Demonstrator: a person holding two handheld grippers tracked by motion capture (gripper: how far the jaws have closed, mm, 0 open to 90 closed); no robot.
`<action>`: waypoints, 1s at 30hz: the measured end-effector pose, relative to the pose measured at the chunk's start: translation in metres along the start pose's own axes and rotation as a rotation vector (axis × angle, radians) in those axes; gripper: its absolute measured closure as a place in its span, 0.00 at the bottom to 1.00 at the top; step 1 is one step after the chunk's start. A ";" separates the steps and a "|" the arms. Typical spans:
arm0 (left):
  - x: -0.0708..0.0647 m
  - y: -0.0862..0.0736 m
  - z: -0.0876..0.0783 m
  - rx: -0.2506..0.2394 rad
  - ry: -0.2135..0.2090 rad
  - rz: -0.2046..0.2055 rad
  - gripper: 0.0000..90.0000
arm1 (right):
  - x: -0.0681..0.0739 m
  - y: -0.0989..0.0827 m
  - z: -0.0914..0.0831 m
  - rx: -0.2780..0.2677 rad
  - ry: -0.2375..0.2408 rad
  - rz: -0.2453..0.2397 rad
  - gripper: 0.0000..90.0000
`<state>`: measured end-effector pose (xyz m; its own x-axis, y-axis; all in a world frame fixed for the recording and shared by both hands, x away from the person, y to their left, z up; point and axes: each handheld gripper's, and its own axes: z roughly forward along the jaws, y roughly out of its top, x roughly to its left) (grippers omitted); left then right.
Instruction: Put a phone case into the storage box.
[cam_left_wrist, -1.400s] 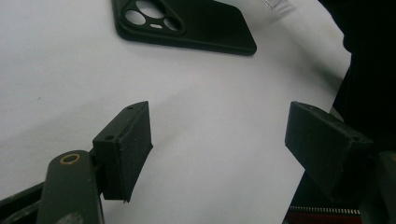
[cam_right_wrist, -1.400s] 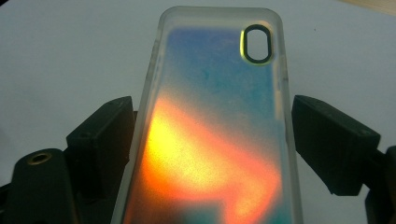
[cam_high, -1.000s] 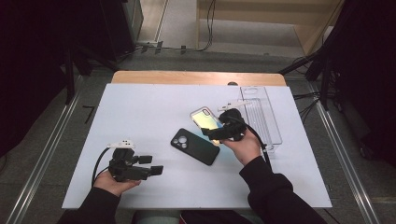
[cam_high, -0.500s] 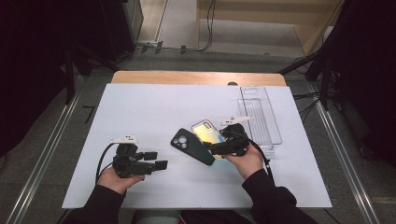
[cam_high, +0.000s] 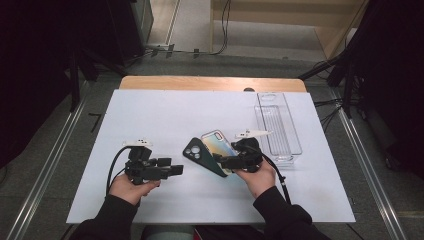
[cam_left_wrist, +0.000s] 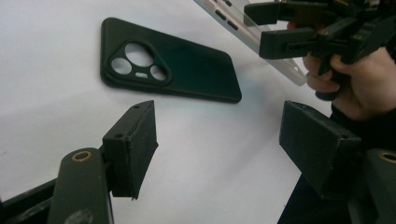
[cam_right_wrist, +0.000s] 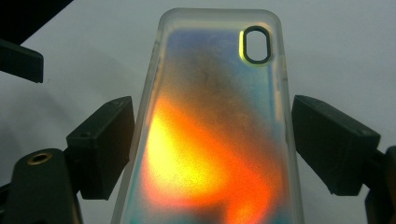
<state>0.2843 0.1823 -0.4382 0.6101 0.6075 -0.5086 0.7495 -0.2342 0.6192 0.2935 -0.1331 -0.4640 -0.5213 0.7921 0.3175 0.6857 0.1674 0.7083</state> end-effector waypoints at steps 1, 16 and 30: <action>-0.001 0.002 0.001 -0.007 0.003 -0.003 0.31 | 0.000 -0.001 0.000 -0.012 -0.002 0.006 0.16; -0.008 0.022 0.010 -0.046 0.042 -0.019 0.26 | 0.013 -0.004 0.009 -0.064 0.014 0.056 0.16; -0.005 0.040 0.016 -0.087 0.088 -0.034 0.26 | 0.020 -0.002 0.021 -0.133 -0.010 0.100 0.16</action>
<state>0.3156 0.1579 -0.4203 0.5567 0.6790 -0.4786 0.7421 -0.1476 0.6538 0.2927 -0.1055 -0.4725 -0.4484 0.8067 0.3849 0.6606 0.0090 0.7507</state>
